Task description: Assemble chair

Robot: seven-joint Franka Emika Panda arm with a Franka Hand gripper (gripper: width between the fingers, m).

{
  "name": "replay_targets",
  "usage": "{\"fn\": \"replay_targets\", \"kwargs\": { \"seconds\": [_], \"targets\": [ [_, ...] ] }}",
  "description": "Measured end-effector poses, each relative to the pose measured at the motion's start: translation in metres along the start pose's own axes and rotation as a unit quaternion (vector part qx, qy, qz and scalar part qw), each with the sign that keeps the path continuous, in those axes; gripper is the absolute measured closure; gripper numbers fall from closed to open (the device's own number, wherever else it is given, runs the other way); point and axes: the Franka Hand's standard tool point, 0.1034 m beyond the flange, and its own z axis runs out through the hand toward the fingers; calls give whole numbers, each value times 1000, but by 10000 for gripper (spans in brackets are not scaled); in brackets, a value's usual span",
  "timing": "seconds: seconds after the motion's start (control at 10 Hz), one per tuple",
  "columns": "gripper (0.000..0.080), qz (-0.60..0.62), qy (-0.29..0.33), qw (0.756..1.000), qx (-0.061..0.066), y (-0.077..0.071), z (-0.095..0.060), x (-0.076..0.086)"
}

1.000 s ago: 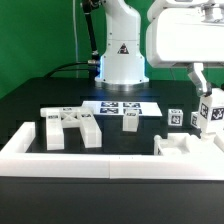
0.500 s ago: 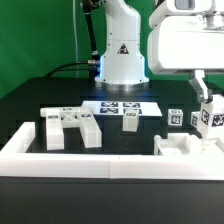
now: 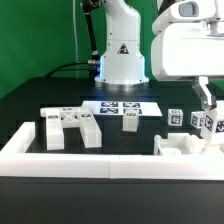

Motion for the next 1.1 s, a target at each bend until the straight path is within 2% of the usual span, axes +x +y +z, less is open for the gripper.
{"fn": "replay_targets", "kwargs": {
  "seconds": [0.3, 0.7, 1.1],
  "targets": [
    [511, -2, 0, 1000, 0, -4, 6, -7],
    [511, -6, 36, 999, -10, -7, 5, -13],
    [511, -7, 70, 997, -21, -7, 5, -25]
  ]
}}
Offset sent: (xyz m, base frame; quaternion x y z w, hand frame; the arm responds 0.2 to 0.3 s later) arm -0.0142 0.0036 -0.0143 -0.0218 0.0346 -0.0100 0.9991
